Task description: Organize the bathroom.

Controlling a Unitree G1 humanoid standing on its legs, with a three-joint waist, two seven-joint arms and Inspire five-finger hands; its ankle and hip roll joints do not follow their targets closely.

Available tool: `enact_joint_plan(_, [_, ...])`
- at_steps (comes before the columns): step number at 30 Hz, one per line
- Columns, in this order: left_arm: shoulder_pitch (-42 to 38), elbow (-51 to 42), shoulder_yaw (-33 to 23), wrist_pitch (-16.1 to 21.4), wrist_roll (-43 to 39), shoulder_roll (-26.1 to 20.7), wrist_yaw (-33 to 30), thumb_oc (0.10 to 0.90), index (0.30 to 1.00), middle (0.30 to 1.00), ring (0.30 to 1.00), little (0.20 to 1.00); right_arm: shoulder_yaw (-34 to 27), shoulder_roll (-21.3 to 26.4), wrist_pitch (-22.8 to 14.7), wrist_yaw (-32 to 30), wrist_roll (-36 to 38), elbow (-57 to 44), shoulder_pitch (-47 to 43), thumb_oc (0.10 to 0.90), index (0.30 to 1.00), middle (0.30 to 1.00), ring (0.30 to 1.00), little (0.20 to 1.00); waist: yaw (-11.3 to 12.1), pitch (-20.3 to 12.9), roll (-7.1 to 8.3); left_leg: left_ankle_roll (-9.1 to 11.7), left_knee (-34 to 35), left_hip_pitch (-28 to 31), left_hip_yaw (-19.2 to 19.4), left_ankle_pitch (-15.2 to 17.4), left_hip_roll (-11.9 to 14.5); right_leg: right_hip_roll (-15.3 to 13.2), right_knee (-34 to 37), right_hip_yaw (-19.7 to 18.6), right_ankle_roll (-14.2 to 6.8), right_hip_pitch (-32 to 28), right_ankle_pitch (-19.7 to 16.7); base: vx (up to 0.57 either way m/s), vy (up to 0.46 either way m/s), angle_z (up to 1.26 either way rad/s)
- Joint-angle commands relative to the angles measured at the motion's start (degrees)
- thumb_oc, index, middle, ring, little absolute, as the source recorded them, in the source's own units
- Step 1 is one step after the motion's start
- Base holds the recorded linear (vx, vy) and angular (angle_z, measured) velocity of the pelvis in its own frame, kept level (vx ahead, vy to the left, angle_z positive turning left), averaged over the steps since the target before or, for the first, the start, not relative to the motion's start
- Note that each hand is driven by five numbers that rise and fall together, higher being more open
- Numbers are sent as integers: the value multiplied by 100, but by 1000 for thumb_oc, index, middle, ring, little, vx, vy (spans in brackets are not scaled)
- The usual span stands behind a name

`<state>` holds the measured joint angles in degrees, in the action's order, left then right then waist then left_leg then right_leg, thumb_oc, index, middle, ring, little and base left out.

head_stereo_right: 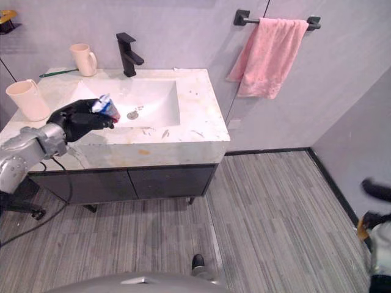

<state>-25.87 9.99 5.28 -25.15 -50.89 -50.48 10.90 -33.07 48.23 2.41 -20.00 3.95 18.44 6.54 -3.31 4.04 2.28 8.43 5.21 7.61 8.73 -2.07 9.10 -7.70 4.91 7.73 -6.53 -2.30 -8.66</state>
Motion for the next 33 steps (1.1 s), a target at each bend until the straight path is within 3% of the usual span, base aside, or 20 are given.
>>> enact_joint_plan(1, [-976, 44, -594, 581, -596, -145, 229, 400, 300, 300, 300, 300, 453, 513, -687, 417, -234, -808, -705, 800, 900, 900, 900, 900, 84, -391, -219, -66, -35, 50, 4, 255, 167, -209, -50, -67, -417, -342, 806, -39, 23, -2])
enact_joint_plan(2, [-960, 56, -621, 592, -632, -149, 219, 400, 300, 300, 300, 300, 497, 499, -778, 614, -26, -1028, -792, 800, 900, 900, 900, 900, 83, -398, -222, -75, -32, 26, 3, 199, 165, -208, -64, -70, -400, -306, 766, -10, 36, -2])
enact_joint_plan(3, [-911, 121, -717, 602, -620, -99, 232, 400, 300, 300, 300, 300, 669, 355, -865, 1363, 587, -1540, -1027, 800, 900, 900, 900, 900, 92, -451, -243, -76, -27, 54, -1, 250, 159, -206, -62, -72, -403, -323, 816, -42, 28, -2])
enact_joint_plan(4, [-897, 140, -740, 610, -607, -83, 244, 400, 300, 300, 300, 300, 735, 336, -804, 1482, 700, -1666, -1089, 800, 900, 900, 900, 900, 95, -447, -244, -79, -27, 37, 4, 202, 158, -207, -77, -70, -390, -296, 780, -11, 42, 0])
enact_joint_plan(6, [-868, 276, -778, 640, -578, 35, 287, 400, 300, 300, 300, 300, 1146, 222, -546, 2499, 1488, -2181, -1437, 800, 900, 900, 900, 900, 127, -497, -268, -73, -22, 44, 5, 200, 149, -215, -78, -55, -374, -291, 784, -27, 35, -1])
enact_joint_plan(9, [-865, 532, -795, 748, -517, 164, 433, 400, 300, 300, 300, 300, 1703, -21, -113, 3460, 2252, -2565, -1897, 800, 900, 900, 900, 900, 152, -536, -299, -56, -21, 61, 27, 196, 152, -224, -85, -19, -353, -304, 799, -14, 38, 2])
enact_joint_plan(13, [-964, 680, -638, 877, -443, 378, 396, 400, 300, 300, 300, 300, 2398, -417, 415, 4177, 3206, -2725, -2394, 800, 900, 900, 900, 900, 197, -546, -300, -40, -21, 83, 59, 177, 149, -242, -72, 66, -337, -354, 798, -6, 5, 3])
enact_joint_plan(16, [-1046, 705, -474, 965, -428, 522, 300, 400, 300, 300, 300, 300, 2825, -659, 596, 4351, 3594, -2942, -2647, 800, 900, 900, 900, 900, 235, -537, -296, -31, -21, 85, 68, 160, 143, -258, -57, 137, -335, -384, 790, -13, 5, 3])
enact_joint_plan(23, [-1210, 719, -146, 1076, -460, 895, 85, 400, 300, 300, 300, 300, 3510, -1242, 935, 4066, 3985, -3362, -3213, 800, 900, 900, 900, 900, 310, -525, -284, -11, -21, 91, 57, 140, 123, -271, -47, 194, -334, -425, 786, -8, 1, 2])
enact_joint_plan(28, [-1075, 516, -87, 1041, -405, 1309, -130, 400, 300, 300, 300, 300, 4038, -1545, 541, 4132, 3234, -3703, -3185, 800, 900, 900, 900, 900, 325, -497, -312, -30, -44, 106, 30, 150, 105, -294, -54, 160, -329, -439, 803, 0, 0, 0])
enact_joint_plan(33, [-958, 474, -21, 1145, -255, 1585, -153, 400, 300, 300, 300, 300, 4432, -1683, 519, 4226, 2674, -3818, -3211, 800, 900, 900, 900, 900, 335, -480, -333, -40, -32, 122, 23, 148, 100, -301, -50, 163, -323, -461, 812, 1, 3, -1])
